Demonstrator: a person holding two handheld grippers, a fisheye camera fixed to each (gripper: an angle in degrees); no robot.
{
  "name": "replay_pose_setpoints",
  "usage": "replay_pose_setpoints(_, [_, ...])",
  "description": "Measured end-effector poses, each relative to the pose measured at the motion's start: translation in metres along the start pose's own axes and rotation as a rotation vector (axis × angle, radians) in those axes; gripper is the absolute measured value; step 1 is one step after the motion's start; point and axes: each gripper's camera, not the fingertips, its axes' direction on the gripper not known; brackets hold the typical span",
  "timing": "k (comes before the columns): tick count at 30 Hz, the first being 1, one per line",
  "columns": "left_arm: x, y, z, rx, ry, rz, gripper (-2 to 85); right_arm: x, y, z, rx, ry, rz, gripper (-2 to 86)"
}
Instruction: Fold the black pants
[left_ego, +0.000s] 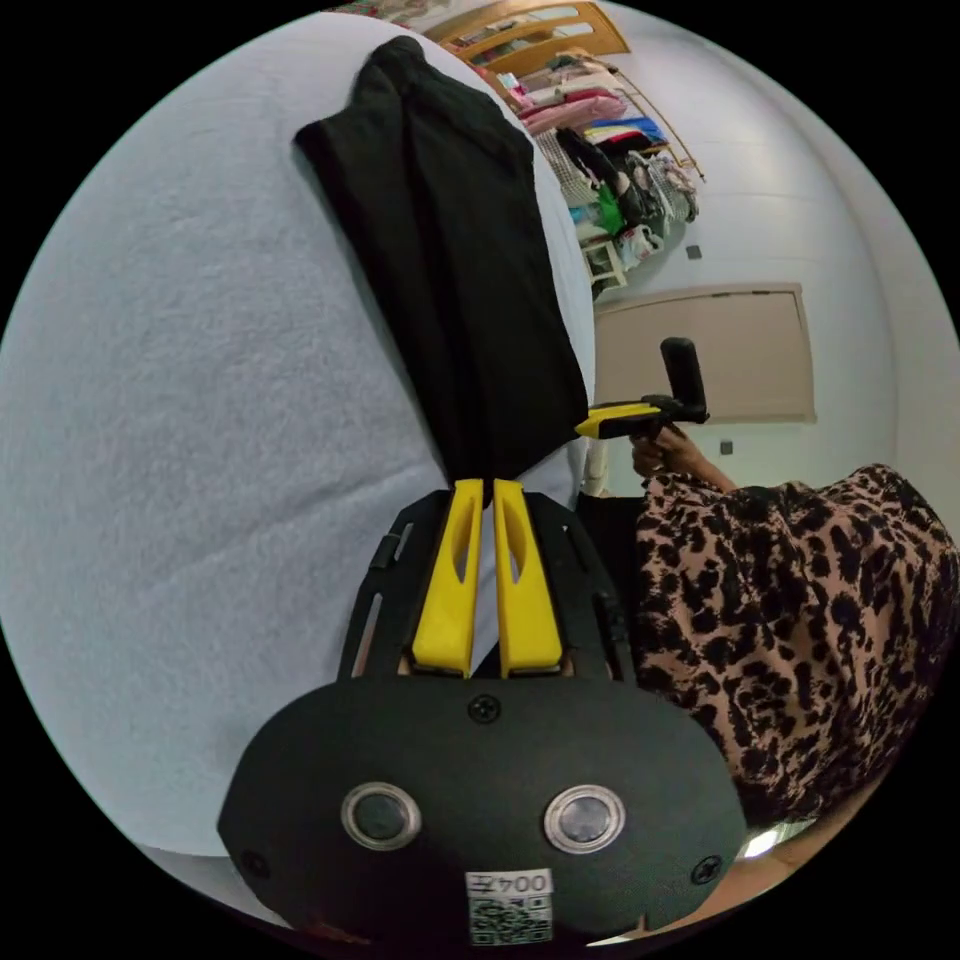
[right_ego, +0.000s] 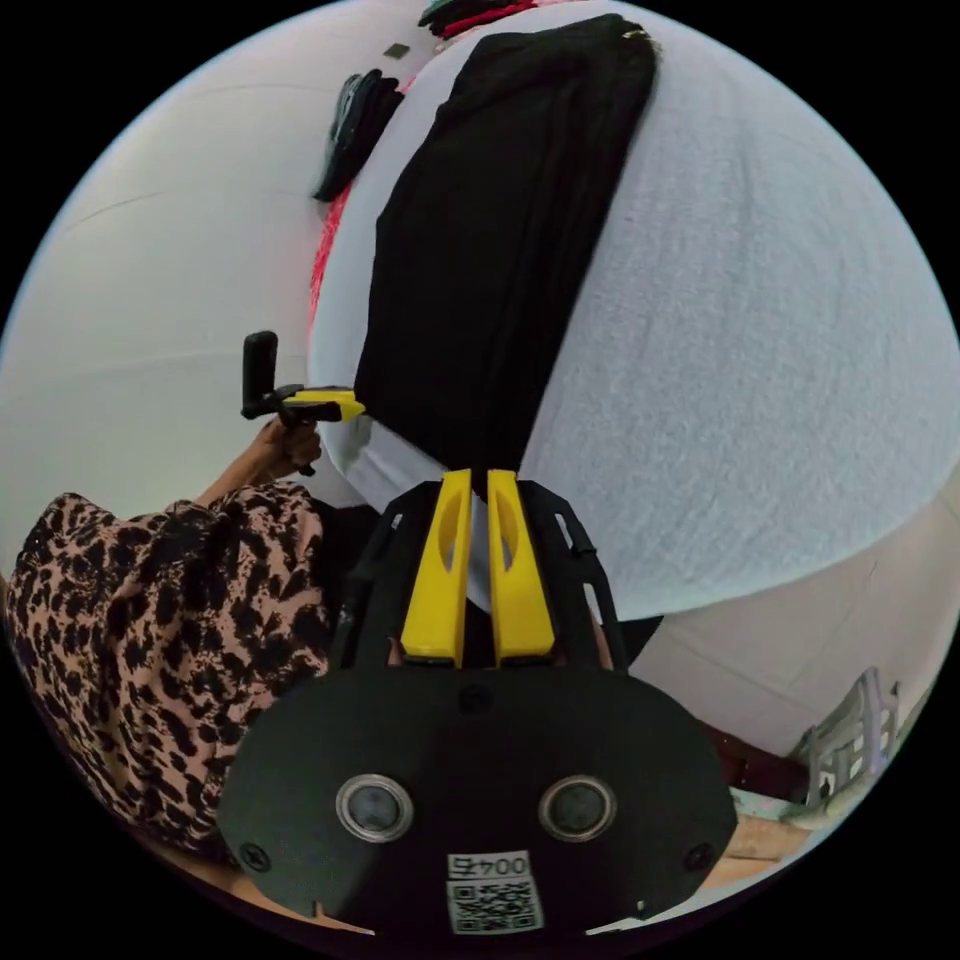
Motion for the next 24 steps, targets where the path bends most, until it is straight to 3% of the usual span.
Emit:
replay_pose_setpoints(5, [0.02,0.025,-0.017,-0.086,-0.209,0.041,4.4,-0.027,0.011,0.007,-0.077,0.247,0.0,11.5])
replay_pose_setpoints(9, [0.077,-0.003,-0.045,0.089,-0.298,0.203,8.3,-0.061,-0.014,0.001,0.094,0.324,-0.089,14.4])
replay_pose_setpoints(13, [0.136,-0.073,-0.012,0.172,-0.39,0.375,12.5,-0.092,-0.06,0.018,0.18,0.45,-0.169,15.3])
replay_pose_setpoints(16, [0.154,-0.118,0.027,0.134,-0.521,0.421,14.0,-0.103,-0.095,0.045,0.138,0.502,-0.182,16.1])
replay_pose_setpoints(20, [0.151,-0.146,0.071,-0.026,-0.637,0.4,12.3,-0.1,-0.118,0.097,-0.091,0.654,-0.097,15.0])
replay_pose_setpoints(24, [0.173,-0.135,0.091,0.061,-0.781,0.415,9.3,-0.118,-0.103,0.122,-0.009,0.729,-0.165,13.4])
